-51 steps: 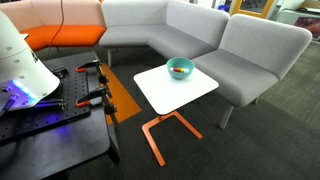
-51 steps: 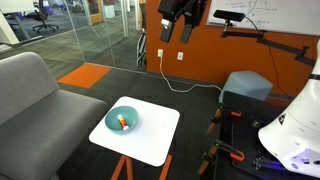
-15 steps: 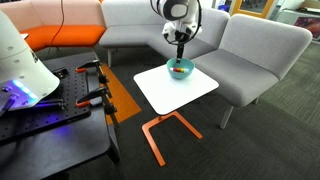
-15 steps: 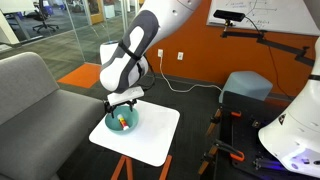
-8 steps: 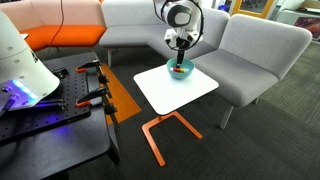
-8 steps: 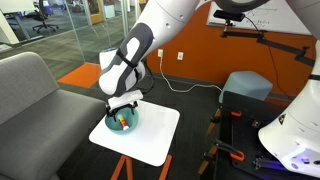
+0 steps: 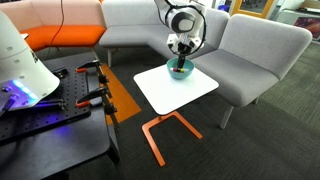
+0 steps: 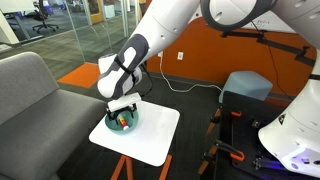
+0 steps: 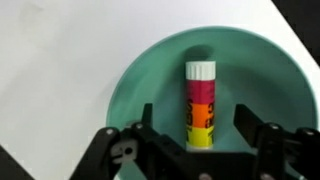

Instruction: Pick up the object from the light blue bowl and put it on the table

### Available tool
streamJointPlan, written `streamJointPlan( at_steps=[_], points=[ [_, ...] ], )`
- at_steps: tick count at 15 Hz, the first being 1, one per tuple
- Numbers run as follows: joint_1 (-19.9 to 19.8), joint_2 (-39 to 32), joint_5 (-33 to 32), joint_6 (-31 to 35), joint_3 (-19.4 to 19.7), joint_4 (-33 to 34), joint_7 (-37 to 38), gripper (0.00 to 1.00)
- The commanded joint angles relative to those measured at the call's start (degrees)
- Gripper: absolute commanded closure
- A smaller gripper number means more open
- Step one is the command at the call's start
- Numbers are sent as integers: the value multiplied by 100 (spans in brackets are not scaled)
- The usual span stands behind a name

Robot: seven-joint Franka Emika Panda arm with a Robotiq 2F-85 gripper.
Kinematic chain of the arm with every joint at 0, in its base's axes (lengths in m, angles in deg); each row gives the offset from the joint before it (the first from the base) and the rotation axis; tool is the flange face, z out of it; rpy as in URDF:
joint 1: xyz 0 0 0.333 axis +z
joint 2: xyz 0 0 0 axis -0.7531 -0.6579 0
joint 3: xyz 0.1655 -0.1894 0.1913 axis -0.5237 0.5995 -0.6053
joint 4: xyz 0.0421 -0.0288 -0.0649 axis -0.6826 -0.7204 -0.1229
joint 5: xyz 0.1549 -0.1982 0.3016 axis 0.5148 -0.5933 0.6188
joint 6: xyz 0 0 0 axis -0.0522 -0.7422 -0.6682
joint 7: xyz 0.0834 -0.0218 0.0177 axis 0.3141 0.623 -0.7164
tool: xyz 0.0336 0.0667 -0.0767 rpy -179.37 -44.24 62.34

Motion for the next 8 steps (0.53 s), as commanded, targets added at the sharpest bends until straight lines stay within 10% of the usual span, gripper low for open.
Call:
streamJointPlan(
  at_steps=[1, 4, 8],
  points=[
    [-80, -235, 85, -449, -72, 474, -149, 14],
    [-90, -385, 88, -616, -106, 706, -168, 22],
    [-72, -530, 64, -744, -90, 917, -143, 62]
  ],
)
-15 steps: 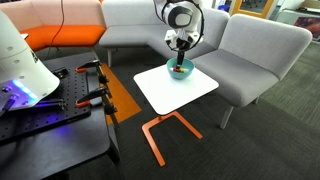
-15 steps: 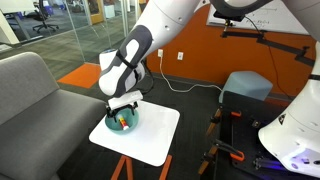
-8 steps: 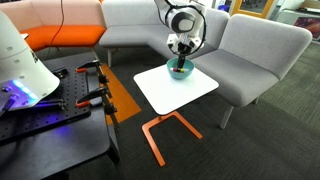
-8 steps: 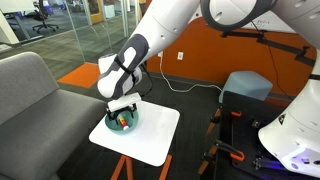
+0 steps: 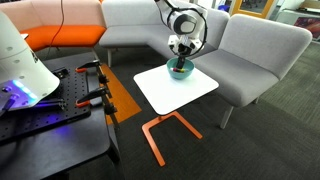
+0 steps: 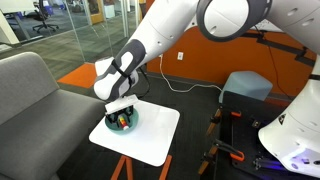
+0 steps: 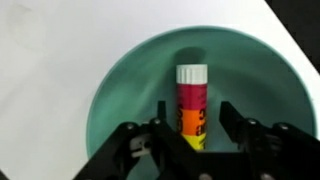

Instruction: Pick up the object from the light blue bowl and put it on the table

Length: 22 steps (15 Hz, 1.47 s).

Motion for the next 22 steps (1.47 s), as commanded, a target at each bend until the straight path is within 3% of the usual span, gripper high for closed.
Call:
streamJointPlan(
  at_steps=[1, 4, 8, 10, 12, 13, 15, 22],
  points=[
    [-64, -165, 63, -314, -26, 336, -121, 69],
    [-72, -53, 89, -399, -25, 276, -58, 92],
    [89, 670, -57, -1264, -2, -106, -62, 92],
    [309, 1166, -286, -1959, 190, -259, 160, 92],
    [585, 1641, -763, -2234, 536, -457, 564, 92],
    [634, 1831, -946, -2150, 656, -586, 715, 92],
    [364, 2182, -759, -1521, 600, -1065, 645, 92],
    [-792, 2495, 631, 1034, 411, -3069, -179, 92]
  ],
)
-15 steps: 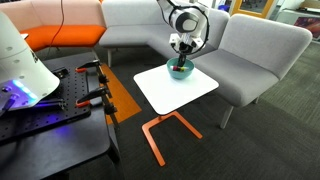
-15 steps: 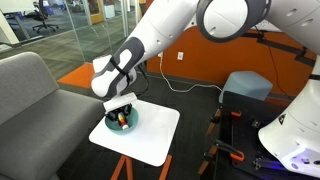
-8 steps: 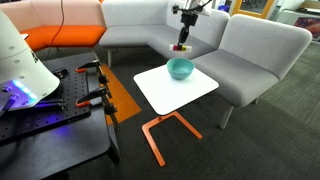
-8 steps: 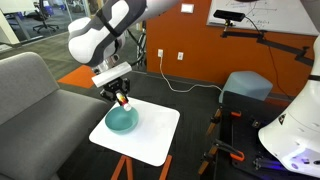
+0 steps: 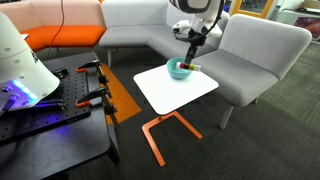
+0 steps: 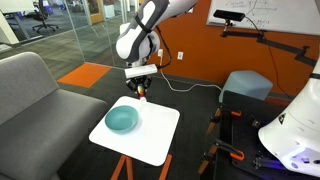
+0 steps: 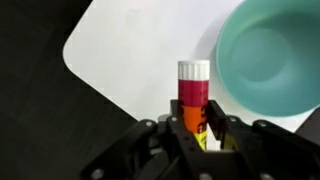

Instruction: Pick up the object from the light blue bowl and put it on the table

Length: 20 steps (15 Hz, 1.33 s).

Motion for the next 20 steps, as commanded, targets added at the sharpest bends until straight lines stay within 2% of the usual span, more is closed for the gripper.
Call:
streamJointPlan(
  at_steps=[1, 3, 6, 11, 20],
  points=[
    [-400, 307, 611, 1139, -313, -958, -556, 92],
    [-609, 186, 965, 1587, -553, -1185, -844, 92],
    [-639, -49, 1275, 1777, -757, -1309, -860, 92],
    [-428, -286, 1275, 1792, -604, -1382, -618, 92],
    [-569, -602, 1465, 1870, -562, -1296, -627, 92]
  ],
)
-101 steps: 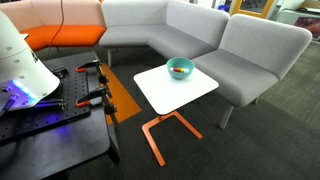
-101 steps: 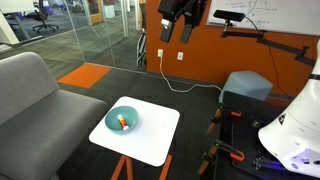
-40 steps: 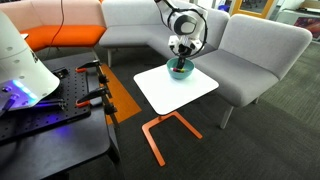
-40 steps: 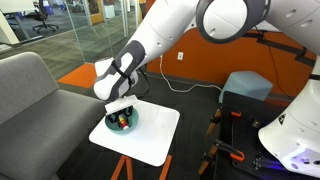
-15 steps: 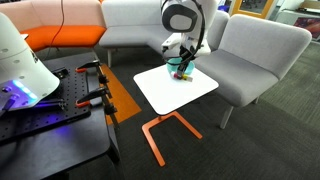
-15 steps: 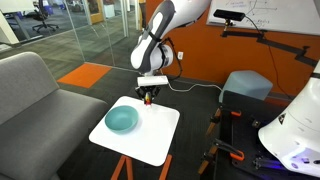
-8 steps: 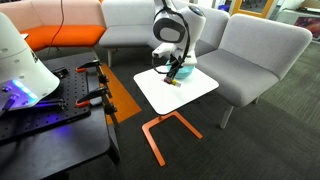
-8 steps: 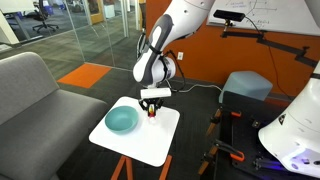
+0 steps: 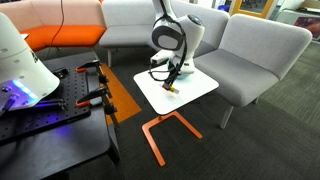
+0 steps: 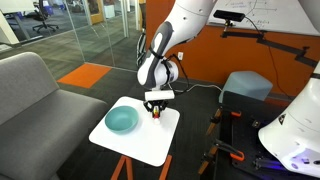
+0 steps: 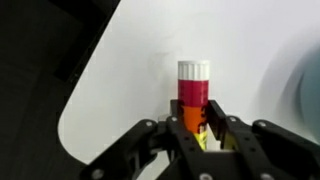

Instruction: Pick up the object from the light blue bowl and put it on the table

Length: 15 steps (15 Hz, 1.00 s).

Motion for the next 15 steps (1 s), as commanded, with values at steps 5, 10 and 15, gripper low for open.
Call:
streamJointPlan(
  at_steps=[5, 10, 15],
  points=[
    [68, -131, 102, 192, 55, 75, 166, 92],
    [110, -265, 78, 226, 104, 137, 276, 92],
    [207, -270, 30, 319, 174, 144, 340, 41]
  ],
)
